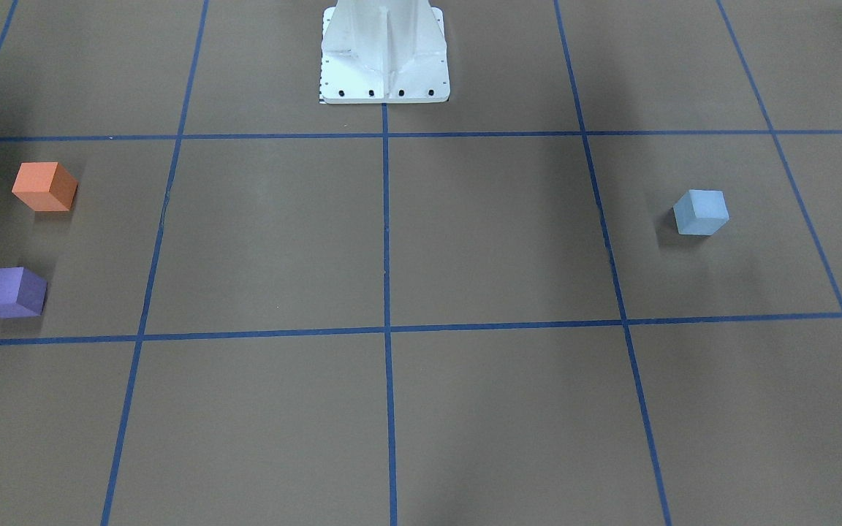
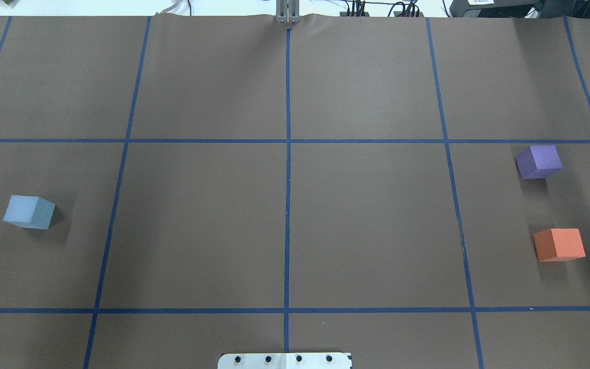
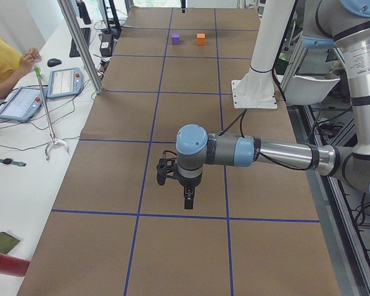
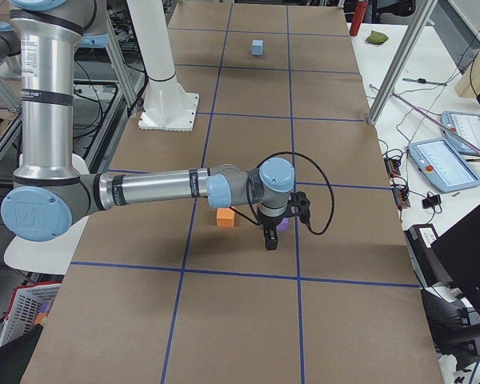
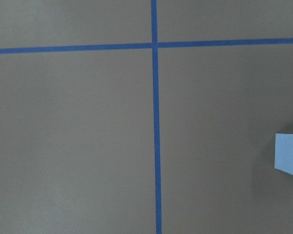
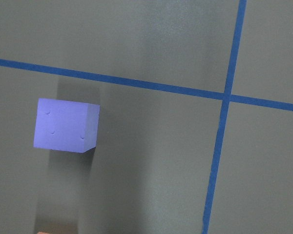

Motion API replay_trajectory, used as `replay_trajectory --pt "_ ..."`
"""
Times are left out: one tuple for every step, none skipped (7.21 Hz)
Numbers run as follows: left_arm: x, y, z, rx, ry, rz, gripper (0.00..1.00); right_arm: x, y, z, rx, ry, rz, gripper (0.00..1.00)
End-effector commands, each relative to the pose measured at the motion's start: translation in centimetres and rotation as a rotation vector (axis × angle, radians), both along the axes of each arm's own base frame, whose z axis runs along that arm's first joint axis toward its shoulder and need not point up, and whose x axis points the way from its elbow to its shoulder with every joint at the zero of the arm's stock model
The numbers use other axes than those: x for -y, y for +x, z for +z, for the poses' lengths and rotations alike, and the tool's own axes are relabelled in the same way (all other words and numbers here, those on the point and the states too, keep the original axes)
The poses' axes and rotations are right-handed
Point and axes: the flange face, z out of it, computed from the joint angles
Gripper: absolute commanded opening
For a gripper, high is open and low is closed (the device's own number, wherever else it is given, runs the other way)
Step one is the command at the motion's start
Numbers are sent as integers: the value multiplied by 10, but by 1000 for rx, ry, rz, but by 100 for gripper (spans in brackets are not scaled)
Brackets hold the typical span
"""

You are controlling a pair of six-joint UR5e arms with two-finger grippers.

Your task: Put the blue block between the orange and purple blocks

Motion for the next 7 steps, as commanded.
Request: replay_trajectory --pt "0 0 1 1 6 0 100 -1 0 1 2 -2 0 100" --pt "0 0 2 -2 1 -2 100 -1 0 1 2 -3 0 100" --pt "0 0 3 0 3 0 100 -1 0 2 1 -3 -2 100" --pt "1 0 1 -1 10 -1 100 -1 -1 3 3 -5 -4 100" --pt "2 2 0 -21 20 0 100 -1 -1 3 3 -2 -6 100" --pt "5 10 -8 -74 36 16 100 0 -1 2 3 0 -7 100" --pt "10 28 -16 -110 69 43 100 0 -2 1 3 0 -5 100"
